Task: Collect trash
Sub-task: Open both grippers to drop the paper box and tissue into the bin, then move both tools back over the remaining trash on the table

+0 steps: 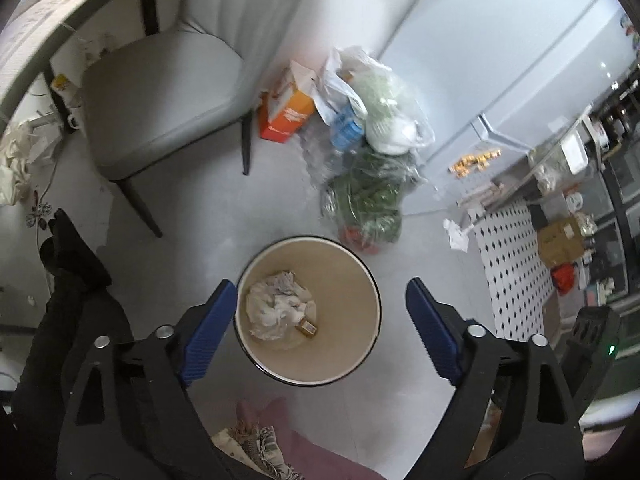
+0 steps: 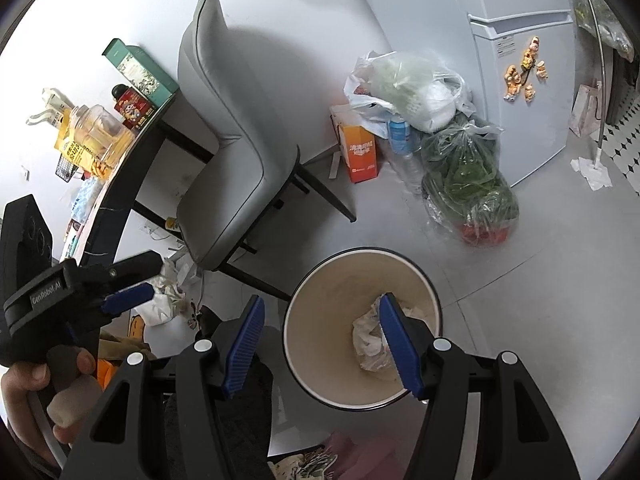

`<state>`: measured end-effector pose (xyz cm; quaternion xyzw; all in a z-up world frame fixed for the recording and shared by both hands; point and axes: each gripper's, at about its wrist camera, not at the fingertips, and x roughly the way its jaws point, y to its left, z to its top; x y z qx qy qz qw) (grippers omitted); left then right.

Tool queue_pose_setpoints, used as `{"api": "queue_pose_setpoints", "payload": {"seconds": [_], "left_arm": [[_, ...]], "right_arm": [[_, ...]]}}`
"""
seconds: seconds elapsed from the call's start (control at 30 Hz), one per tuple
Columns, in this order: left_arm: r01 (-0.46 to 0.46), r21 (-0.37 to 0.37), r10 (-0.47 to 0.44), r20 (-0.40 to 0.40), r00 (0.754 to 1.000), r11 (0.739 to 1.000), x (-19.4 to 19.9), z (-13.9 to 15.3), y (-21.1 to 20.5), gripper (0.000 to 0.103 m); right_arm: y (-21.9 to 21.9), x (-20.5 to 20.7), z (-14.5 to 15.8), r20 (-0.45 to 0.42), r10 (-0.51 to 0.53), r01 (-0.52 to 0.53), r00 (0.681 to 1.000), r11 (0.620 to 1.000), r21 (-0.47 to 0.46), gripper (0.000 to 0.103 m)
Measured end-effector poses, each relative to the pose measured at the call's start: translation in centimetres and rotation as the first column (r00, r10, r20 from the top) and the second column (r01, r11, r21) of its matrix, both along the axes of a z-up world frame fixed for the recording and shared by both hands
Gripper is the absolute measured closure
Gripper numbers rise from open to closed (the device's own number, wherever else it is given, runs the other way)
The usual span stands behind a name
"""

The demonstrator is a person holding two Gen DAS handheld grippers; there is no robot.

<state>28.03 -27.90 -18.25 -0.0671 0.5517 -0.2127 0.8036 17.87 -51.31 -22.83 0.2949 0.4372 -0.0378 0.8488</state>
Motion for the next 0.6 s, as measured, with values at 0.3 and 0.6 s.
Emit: {"api": "queue_pose_setpoints", "payload": {"seconds": [0.3,0.6], "left_arm": [[-0.075,-0.037,0.079,0.115,0.990,0.996,-1.1,5.0,4.5,0.006],[-0.125,-0.092,0.142,0.213,0.967,0.988,-3.5,9.7,9.9,0.006]], "right_arm": [[3.5,0.3,4.0,0.045,0.044,-0.041,0.998,0.998,-0.056,0.014],[8.3,-0.2,8.8,0.110,0.097,-0.085,0.989,0.991,-0.103,0.008]]}}
